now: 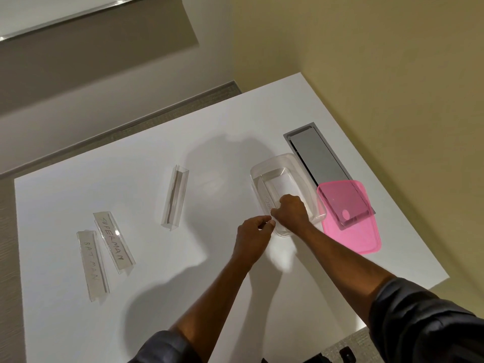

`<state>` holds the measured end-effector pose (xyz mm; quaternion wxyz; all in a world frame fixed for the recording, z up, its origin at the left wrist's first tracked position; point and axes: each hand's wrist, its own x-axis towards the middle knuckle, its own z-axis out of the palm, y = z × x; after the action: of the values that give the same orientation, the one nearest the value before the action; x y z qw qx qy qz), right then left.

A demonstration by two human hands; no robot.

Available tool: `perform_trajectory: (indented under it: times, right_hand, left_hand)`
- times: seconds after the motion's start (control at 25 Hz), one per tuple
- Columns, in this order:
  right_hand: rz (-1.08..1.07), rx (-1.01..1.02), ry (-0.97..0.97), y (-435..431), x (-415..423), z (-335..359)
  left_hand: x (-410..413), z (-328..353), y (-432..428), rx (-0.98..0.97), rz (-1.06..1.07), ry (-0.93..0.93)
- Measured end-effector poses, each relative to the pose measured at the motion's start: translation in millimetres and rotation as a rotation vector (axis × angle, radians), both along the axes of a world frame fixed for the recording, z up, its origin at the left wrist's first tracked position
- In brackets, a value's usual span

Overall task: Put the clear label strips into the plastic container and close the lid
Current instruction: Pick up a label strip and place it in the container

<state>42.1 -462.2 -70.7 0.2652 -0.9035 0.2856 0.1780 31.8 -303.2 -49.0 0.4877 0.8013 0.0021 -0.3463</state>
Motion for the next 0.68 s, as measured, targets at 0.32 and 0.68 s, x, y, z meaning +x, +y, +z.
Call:
perform_trajectory:
  times: [0.32,0.68]
  right_hand:
    - [-0.025,-0.006,0.015,6,1,4]
    - [-0.205,0.047,-0.255,11,0,20]
  left_hand:
    - [-2,-4,21,0.010,0.093,0.038]
    - [2,-3,80,-0.026,0.186,0.049]
